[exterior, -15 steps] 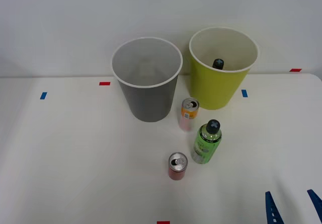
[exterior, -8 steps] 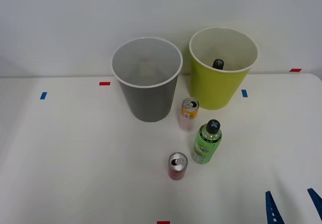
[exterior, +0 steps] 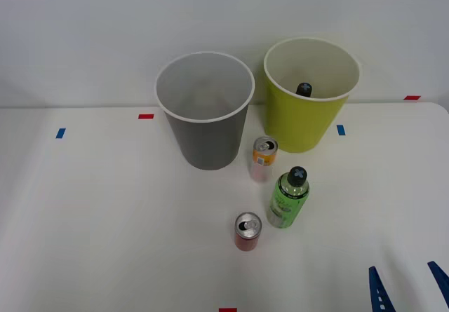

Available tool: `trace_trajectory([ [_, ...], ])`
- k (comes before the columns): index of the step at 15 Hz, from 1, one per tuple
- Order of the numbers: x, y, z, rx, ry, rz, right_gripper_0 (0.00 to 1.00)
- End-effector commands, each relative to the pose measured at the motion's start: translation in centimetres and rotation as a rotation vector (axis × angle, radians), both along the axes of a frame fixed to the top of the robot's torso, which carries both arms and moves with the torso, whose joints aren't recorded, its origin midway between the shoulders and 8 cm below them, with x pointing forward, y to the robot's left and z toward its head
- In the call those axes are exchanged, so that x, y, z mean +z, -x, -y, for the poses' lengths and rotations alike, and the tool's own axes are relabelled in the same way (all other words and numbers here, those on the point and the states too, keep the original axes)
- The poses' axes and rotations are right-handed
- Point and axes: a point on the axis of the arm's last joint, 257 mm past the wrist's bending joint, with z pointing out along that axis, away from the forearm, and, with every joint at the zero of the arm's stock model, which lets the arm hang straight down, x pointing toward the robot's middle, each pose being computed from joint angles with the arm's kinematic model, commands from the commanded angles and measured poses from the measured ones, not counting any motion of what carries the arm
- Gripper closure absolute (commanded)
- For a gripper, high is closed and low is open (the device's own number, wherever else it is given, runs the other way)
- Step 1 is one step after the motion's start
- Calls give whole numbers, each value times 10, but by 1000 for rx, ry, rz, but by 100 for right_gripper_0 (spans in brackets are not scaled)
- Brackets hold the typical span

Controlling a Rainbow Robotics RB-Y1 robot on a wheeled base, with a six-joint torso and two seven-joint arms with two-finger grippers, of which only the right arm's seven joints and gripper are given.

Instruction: Put cans in the gray bin, plastic bottles in the light green bin

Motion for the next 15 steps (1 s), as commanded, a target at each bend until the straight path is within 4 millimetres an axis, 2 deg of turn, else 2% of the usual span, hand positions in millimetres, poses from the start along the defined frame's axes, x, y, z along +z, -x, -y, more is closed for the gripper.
trace_trajectory([
  [1, 6, 3, 2, 11, 17, 20, 0],
  [15, 6, 3, 2, 11, 17, 20, 0],
])
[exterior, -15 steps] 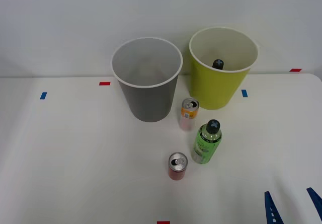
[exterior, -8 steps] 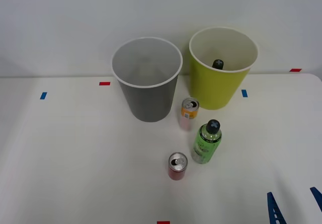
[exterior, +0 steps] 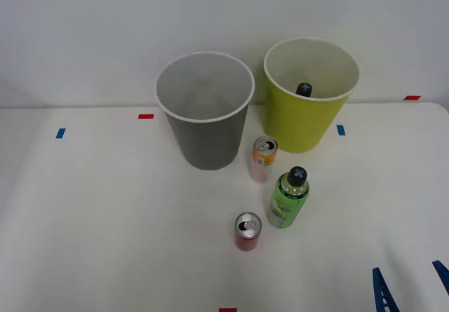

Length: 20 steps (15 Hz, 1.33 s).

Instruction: Put cans in the gray bin, plastic bottles in the light green bin

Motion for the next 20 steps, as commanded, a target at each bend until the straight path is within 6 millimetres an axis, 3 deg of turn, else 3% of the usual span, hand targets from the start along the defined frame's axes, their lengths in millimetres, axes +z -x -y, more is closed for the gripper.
trace_trajectory([
  [1, 0, 0, 0, 0, 0, 0, 0],
  [20, 0, 0, 0, 0, 0, 0, 0],
])
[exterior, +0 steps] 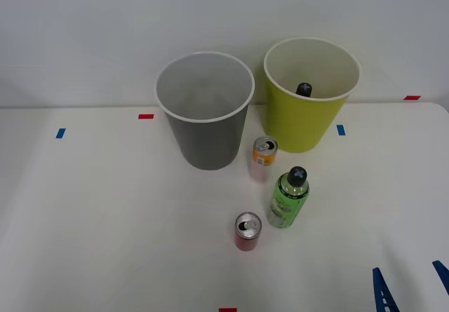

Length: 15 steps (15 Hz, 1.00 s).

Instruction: Put cans in the gray bin, plastic bottles in the light green bin

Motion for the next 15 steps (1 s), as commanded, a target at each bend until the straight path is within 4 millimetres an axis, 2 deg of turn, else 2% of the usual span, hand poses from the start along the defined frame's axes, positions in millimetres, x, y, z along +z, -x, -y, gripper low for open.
trace_trajectory([
  [1, 0, 0, 0, 0, 0, 0, 0],
  [15, 0, 0, 0, 0, 0, 0, 0],
])
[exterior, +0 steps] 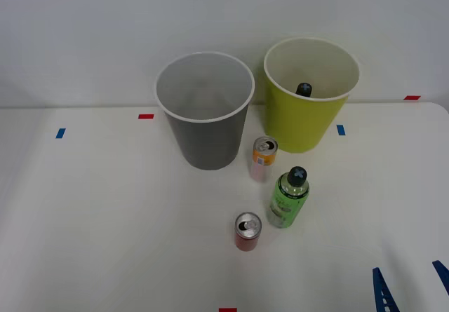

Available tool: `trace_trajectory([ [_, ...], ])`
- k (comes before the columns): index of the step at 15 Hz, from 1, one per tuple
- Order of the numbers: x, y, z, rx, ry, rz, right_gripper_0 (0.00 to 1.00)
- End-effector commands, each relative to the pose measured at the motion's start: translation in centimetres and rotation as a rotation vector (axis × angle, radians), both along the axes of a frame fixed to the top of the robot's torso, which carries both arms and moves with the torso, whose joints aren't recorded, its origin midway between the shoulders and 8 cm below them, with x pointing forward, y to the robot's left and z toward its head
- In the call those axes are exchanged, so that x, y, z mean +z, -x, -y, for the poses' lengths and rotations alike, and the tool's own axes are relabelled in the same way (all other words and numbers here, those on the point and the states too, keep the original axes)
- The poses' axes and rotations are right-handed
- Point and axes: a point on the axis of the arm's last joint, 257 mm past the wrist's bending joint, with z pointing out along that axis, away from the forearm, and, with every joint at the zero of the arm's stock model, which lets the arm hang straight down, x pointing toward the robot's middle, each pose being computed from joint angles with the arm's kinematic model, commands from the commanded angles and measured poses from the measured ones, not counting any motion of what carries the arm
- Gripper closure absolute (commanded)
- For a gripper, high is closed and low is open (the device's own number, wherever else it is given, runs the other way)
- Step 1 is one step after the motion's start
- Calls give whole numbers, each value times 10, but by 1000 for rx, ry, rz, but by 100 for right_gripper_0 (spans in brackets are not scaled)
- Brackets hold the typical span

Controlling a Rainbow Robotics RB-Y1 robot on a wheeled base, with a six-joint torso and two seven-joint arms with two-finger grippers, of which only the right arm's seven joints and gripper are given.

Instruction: Put cans in the gray bin, plastic bottles in the light green bin

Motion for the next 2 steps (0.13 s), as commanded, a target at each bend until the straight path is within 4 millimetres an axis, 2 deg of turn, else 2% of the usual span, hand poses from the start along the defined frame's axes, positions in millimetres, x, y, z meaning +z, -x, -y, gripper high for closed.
trace_trajectory([
  [1, 0, 0, 0, 0, 0, 0, 0],
  [2, 0, 0, 0, 0, 0, 0, 0],
])
